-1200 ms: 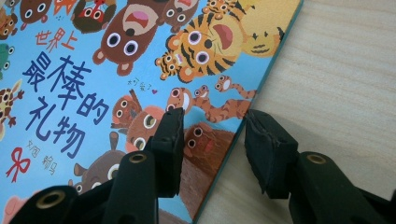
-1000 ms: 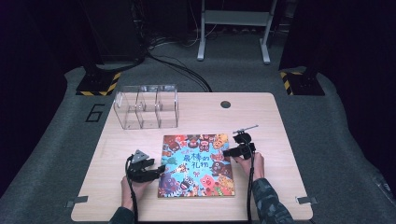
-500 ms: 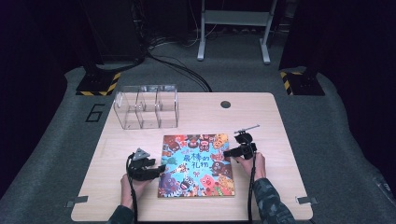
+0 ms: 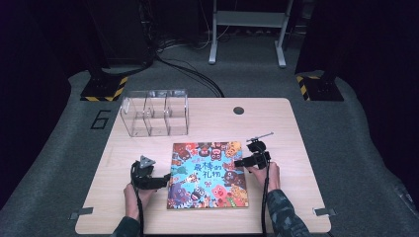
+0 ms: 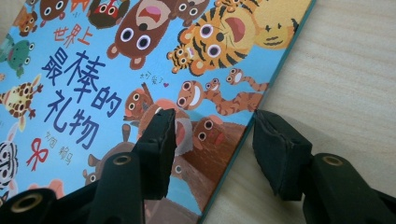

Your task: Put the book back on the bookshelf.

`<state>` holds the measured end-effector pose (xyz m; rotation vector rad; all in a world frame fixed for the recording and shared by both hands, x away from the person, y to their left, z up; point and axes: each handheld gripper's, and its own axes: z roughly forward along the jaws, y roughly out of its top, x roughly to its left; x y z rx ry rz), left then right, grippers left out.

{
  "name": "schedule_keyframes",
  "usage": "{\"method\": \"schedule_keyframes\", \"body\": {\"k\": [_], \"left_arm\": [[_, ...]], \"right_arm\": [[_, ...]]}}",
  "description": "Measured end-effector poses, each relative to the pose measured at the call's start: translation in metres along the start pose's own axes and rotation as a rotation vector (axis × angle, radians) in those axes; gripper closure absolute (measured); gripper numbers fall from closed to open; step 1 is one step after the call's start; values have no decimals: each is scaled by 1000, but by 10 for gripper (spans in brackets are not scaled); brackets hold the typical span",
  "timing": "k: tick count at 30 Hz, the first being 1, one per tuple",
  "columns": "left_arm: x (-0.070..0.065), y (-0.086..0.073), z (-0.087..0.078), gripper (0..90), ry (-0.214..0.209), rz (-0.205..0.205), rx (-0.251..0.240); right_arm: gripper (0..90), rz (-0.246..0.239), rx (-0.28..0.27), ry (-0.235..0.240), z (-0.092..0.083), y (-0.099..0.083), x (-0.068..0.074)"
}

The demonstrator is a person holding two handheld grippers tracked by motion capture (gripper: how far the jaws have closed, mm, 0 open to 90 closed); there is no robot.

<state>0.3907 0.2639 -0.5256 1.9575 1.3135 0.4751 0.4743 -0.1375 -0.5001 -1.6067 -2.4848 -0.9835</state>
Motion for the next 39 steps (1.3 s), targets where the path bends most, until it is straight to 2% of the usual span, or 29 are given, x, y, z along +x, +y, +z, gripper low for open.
{"method": "schedule_keyframes", "body": {"k": [3, 8, 9, 11, 13, 14, 17, 22, 28, 34, 39], "left_arm": [[0, 0, 0, 154, -4, 2, -4], [0, -2, 0, 155, 0, 11, -14], [-1, -4, 1, 156, 16, 29, -26], [-3, -5, 1, 157, 42, 54, -17], [-3, -5, 1, 157, 39, 56, -22], [-2, -5, 0, 156, 32, 59, -9], [-3, -5, 2, 153, 44, 55, -22], [-3, -5, 2, 153, 45, 58, -26], [-3, -5, 2, 155, 47, 66, -24], [-3, -5, 2, 156, 47, 67, -24], [-3, -5, 2, 157, 48, 69, -20]], "right_arm": [[488, -22, 16, -26, 1, 3, 2], [482, -31, 28, -24, 2, 6, 2], [491, -26, 37, -27, 2, 6, 3], [499, -29, 46, -47, 2, 7, 5], [473, -20, 63, -56, 3, 8, 8], [469, -20, 62, -53, 3, 8, 8], [459, -13, 57, -35, 3, 8, 6], [460, -21, 76, -72, 4, 11, 11], [451, 3, 56, -22, 4, 10, 6], [458, 2, 52, -15, 2, 9, 5], [459, 16, 25, 15, -2, 8, 3]]}}
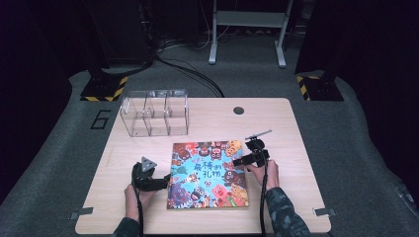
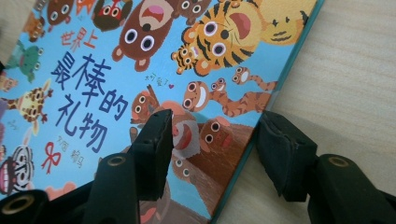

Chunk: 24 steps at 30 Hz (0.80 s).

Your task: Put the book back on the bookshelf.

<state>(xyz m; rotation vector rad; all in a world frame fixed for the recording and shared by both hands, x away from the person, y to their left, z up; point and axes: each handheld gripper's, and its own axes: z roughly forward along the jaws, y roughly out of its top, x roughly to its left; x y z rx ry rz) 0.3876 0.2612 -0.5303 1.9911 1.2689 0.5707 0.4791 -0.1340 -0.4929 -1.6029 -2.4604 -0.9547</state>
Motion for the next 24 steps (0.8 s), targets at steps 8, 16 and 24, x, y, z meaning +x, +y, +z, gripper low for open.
{"method": "schedule_keyframes", "body": {"k": [8, 16, 24], "left_arm": [[0, 0, 0, 158, 1, 0, 1], [0, 0, 0, 157, -2, 1, -4], [1, 0, -1, 152, -16, -3, 10]], "right_arm": [[460, 2, -21, 12, -8, 2, 3], [462, -3, -33, 14, -12, 2, 5], [462, 0, -53, 36, -19, 7, 6]]}}
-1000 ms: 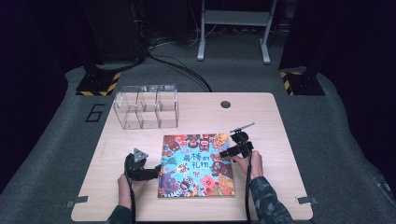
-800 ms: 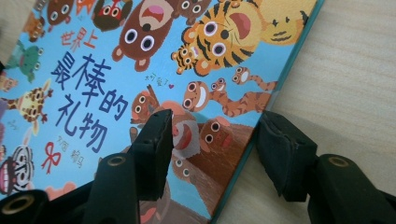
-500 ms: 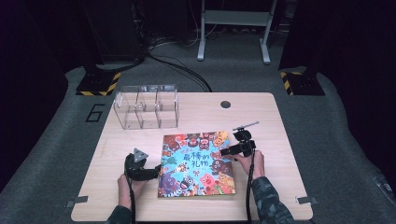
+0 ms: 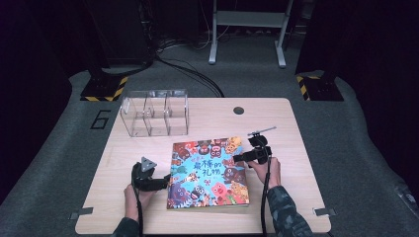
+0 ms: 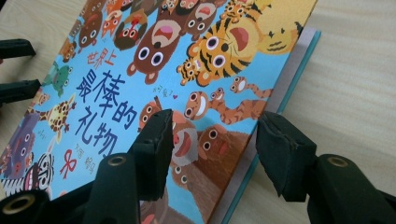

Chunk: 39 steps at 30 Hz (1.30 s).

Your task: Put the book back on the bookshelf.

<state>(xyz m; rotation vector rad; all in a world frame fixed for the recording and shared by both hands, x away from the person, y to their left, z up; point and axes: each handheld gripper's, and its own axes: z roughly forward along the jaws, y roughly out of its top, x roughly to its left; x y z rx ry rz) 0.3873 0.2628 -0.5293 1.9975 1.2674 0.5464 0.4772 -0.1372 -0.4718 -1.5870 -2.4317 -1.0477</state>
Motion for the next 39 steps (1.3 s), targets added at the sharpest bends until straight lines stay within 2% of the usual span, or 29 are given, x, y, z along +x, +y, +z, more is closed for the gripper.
{"method": "schedule_keyframes", "body": {"k": [6, 7, 11, 12, 14, 17, 20, 21, 24, 25, 29, 32, 34, 39], "left_arm": [[1, -1, 1, 144, -8, -12, -18], [1, -1, 1, 143, -8, -12, -19], [1, -1, 1, 143, -8, -12, -19], [1, -1, 1, 142, -8, -11, -19], [1, -1, 1, 143, -9, -11, -19], [2, -1, 1, 142, -9, -12, -20], [3, -1, 0, 137, -28, -11, -16], [3, -1, 0, 135, -30, -28, -26], [4, -1, -1, 122, -35, -31, -22], [6, -1, -2, 95, -44, -31, -1], [5, -2, -3, 59, -57, -61, -22], [3, -2, -4, 54, -62, -68, -36], [3, -1, -3, 54, -70, -50, -28], [0, -1, 1, 54, -71, -54, -26]], "right_arm": [[461, -1, -13, -1, -2, 4, 2], [461, -20, -11, -5, -1, 6, 2], [461, -20, -1, 0, 1, 8, 4], [461, -33, -14, 0, 3, 8, 3], [461, -18, -17, 7, 5, 9, 4], [470, -23, -29, 19, 5, 11, 4], [475, -20, -38, 25, 5, 12, 4], [479, -18, -40, 28, 5, 12, 4], [481, -19, -46, 25, 5, 12, 4], [480, -17, -50, 17, 6, 12, 5], [480, -23, -41, 12, 6, 12, 6], [481, -16, -46, 8, 6, 12, 6], [482, -17, -48, 8, 5, 12, 7], [487, -29, -50, 8, 2, 13, 9]]}}
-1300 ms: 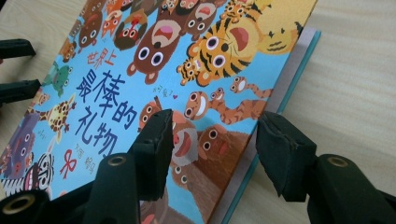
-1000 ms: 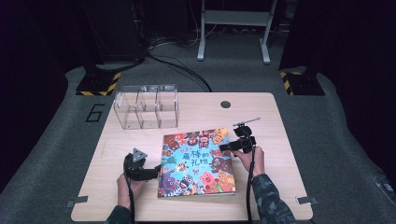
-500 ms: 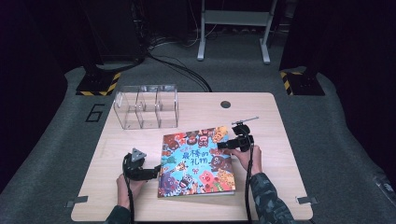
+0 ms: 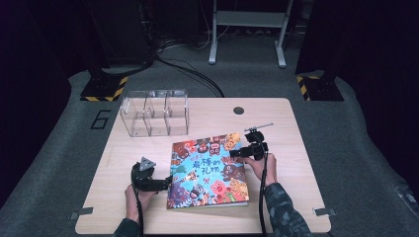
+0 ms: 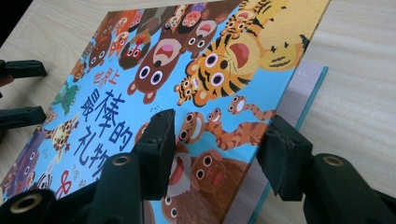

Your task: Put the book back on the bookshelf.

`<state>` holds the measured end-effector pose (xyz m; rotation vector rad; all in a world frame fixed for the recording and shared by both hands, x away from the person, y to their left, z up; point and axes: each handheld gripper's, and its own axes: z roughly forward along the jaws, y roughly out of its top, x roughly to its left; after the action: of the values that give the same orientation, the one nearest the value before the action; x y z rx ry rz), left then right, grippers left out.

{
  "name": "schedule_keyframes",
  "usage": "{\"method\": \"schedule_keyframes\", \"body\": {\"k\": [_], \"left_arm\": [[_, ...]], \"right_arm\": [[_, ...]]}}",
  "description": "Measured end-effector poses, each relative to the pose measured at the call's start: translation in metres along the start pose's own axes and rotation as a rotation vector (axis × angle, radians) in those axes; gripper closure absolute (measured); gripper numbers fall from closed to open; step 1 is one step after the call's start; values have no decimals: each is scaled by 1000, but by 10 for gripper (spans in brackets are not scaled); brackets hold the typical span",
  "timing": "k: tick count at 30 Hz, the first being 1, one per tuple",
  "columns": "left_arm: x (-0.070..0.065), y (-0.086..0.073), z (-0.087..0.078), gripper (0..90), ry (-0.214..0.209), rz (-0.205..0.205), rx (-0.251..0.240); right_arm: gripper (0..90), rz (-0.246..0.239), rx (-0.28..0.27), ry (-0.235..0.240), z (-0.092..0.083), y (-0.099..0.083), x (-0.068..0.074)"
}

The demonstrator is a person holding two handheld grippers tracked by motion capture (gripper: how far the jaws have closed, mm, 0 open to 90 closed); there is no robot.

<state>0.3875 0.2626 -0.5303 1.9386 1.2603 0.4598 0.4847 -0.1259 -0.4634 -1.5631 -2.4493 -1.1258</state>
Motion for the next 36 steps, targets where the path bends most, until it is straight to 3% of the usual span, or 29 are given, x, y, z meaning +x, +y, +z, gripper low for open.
{"method": "schedule_keyframes", "body": {"k": [8, 19, 27, 36], "left_arm": [[1, 1, 1, 53, -9, 11, 3], [2, 1, 1, 54, -18, 19, 6], [3, 1, 1, 55, -23, 20, 1], [3, 1, 0, 55, -29, 22, 4]], "right_arm": [[489, -14, -19, 8, -5, 4, 4], [439, -7, -26, 61, -5, 8, 7], [401, -24, -19, 83, 1, 23, 13], [435, -38, -8, 59, 11, 33, 20]]}}
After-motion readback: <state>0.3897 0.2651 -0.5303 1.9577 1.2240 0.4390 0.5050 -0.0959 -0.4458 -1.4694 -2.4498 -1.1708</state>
